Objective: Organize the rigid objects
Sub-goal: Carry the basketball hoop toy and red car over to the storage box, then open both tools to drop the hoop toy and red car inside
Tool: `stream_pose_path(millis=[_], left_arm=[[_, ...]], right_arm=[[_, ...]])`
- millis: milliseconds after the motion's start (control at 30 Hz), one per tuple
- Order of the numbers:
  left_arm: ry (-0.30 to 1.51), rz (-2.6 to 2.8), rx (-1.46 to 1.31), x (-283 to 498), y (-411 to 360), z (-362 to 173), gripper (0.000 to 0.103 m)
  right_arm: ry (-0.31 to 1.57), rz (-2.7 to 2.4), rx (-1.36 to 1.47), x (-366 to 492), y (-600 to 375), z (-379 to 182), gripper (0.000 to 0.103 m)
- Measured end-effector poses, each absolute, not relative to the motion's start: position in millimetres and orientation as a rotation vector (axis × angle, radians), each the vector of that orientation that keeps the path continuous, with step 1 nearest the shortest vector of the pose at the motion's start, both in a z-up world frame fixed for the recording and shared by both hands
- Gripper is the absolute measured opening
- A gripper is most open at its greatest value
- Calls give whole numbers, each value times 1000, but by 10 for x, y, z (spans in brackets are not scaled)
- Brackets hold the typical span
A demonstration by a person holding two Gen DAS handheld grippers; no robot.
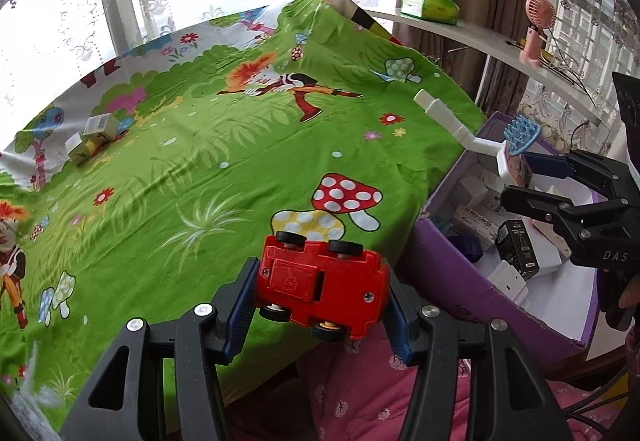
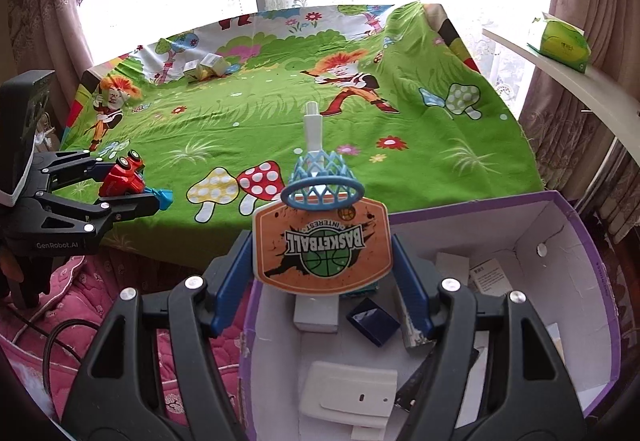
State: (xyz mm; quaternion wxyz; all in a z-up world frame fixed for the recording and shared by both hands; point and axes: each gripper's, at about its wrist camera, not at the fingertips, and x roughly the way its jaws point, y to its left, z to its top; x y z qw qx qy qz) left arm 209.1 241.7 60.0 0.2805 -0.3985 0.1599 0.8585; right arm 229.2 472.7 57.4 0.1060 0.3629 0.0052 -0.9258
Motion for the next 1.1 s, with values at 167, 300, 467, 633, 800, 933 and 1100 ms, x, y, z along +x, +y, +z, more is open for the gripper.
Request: stream_pose_path(millis=[167,300,467,633,800,933,1100], left_arm=[[509,2197,-1030,2229,2861,620,56],[585,2108,-1003,2359,3226,564,56],[660,2014,-968,2519,3632,495,56],[669,1936,-955,2608,3954,443,56],[673,1889,-965,2676,4194,358,56],[667,1869,-954,2760,4264,319,57],[613,1863,-927,2788,4243,345,59]], right_arm=[[0,-2801,1083,2454,5048,593,71],[-40,-2872,1123,2553,5398,566,71],[-81,-2952,1163,2653,5767,557,71],[-116,-2999,1206,2697,6008,516,71],[-87,-3021,1255,2724,6135,455,71],[-87,-3031,1283,2738,6212,431,71],[-37,-3041,1332,2721,6211,430,71]])
